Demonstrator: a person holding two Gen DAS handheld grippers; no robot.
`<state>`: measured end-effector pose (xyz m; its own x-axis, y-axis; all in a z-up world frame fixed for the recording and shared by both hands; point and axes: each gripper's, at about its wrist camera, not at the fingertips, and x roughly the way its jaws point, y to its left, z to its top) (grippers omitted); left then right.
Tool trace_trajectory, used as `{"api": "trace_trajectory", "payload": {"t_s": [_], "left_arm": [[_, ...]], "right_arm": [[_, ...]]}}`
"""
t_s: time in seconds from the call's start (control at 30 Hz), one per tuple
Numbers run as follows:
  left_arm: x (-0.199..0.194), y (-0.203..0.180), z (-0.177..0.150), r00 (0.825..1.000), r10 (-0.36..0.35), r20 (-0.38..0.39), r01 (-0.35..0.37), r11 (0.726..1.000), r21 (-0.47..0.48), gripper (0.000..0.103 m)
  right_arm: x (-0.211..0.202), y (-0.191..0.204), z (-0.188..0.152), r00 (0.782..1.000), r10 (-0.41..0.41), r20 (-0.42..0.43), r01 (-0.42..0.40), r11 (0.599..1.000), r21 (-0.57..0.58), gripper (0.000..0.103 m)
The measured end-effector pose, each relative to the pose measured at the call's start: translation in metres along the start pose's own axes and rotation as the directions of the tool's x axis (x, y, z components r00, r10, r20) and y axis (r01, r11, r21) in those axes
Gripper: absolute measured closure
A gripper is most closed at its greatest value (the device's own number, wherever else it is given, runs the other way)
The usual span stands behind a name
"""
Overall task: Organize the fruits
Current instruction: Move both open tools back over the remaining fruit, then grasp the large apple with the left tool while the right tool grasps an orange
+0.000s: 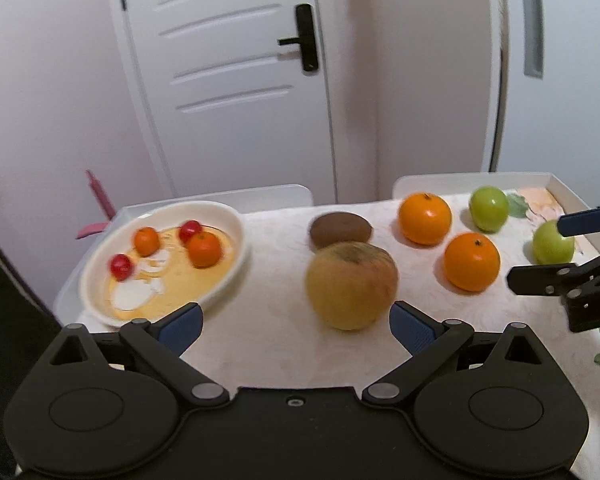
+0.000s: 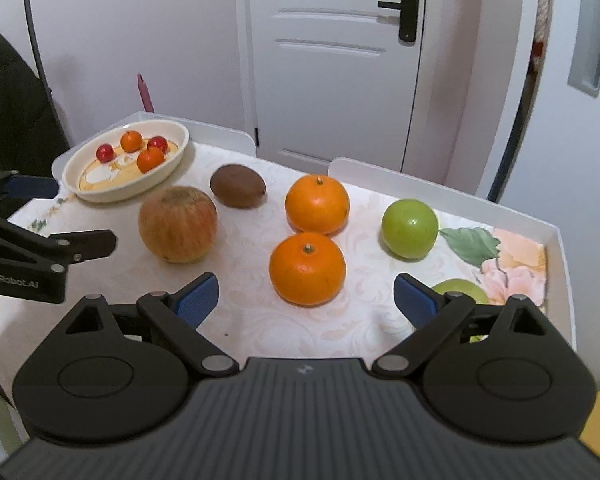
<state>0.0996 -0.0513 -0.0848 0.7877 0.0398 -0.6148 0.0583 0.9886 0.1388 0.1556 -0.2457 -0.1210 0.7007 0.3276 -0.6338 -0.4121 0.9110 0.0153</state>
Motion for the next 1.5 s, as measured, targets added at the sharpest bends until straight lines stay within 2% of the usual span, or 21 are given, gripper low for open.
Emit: {"api": "trace_trajectory", "payload": {"t_s": [0.3,0.4,0.7,0.77,0.8,0.97,1.5], "left_arm": [[0.043,-0.024,0.001,1.000,-0.029,0.009,0.029,0.999,0.033,0.002],[0.055,-0.028,0.002,0.999,-0.036,-0.002,0.036,0.999,0.029,0.004],[0.076,-0.025,0.006,0.998,-0.065,-0.023,0.064,0.997,-0.038,0.009],[0.078,-0.024,0.006,0.997,-0.072,-0.033,0.070,0.996,-0.047,0.021],[0.079,-0.023,0.006,0.995,-0.088,-0.035,0.086,0.995,-0.055,0.023],[0.078,-0.026,0.007,0.997,-0.076,-0.035,0.075,0.996,-0.040,0.024],[0.070,-0.024,0.000,0.998,-0.052,-0.033,0.052,0.999,-0.007,0.024]], "right_arm": [[0.031,-0.012,-0.009,1.000,0.030,0.003,-0.030,0.999,-0.030,0.000],[0.042,-0.014,-0.009,0.999,0.047,-0.004,-0.047,0.998,-0.033,0.005],[0.057,-0.015,-0.008,0.998,0.065,-0.009,-0.065,0.997,-0.028,0.010],[0.059,-0.014,-0.007,0.998,0.068,-0.012,-0.069,0.997,-0.025,0.012],[0.059,-0.014,-0.007,0.997,0.070,-0.013,-0.070,0.997,-0.024,0.012],[0.064,-0.014,-0.004,0.997,0.076,-0.018,-0.077,0.997,-0.016,0.020],[0.066,-0.012,0.000,0.998,0.064,-0.003,-0.065,0.998,-0.018,0.023]]}}
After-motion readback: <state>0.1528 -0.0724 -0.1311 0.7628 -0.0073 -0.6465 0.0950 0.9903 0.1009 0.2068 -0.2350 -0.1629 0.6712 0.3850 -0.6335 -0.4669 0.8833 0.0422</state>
